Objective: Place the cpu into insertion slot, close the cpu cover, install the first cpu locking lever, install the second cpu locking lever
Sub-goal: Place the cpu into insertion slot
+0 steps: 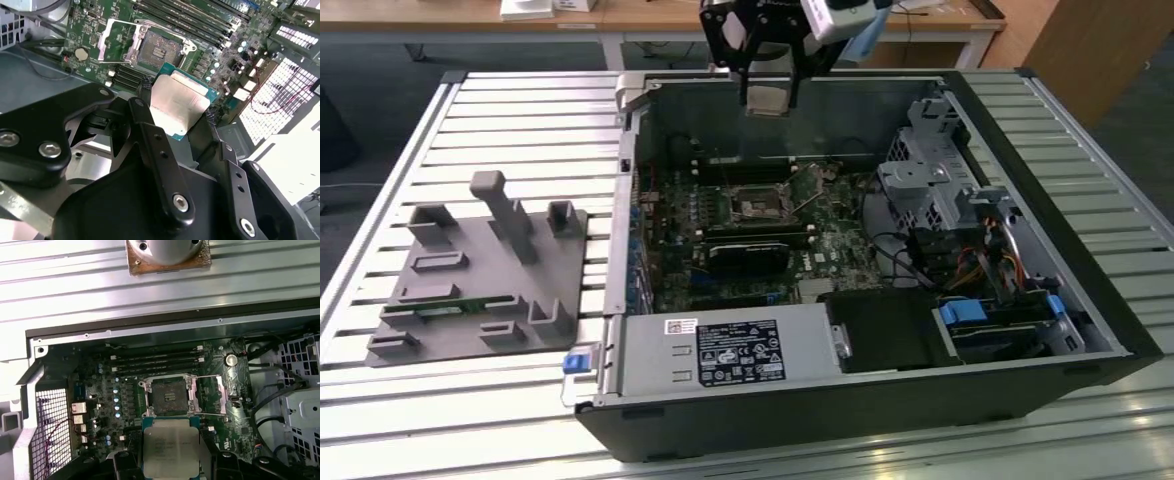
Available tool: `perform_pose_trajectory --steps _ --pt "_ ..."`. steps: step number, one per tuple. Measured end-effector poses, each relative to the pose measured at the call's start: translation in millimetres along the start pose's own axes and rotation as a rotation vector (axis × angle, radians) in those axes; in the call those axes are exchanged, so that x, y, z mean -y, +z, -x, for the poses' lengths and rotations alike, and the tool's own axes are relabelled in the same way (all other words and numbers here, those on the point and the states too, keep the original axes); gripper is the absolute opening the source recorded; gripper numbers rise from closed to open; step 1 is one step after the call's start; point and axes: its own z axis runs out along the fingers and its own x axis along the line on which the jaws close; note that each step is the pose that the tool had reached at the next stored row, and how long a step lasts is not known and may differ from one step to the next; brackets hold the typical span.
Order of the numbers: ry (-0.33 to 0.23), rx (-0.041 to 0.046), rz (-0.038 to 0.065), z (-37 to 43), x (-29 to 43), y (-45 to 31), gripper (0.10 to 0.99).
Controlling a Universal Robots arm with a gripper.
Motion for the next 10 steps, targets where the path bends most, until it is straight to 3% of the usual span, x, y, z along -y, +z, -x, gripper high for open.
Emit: perform_pose_trajectory --steps 10 --pt "0.077 0.0066 0.001 0.0 0.0 0.1 0.541"
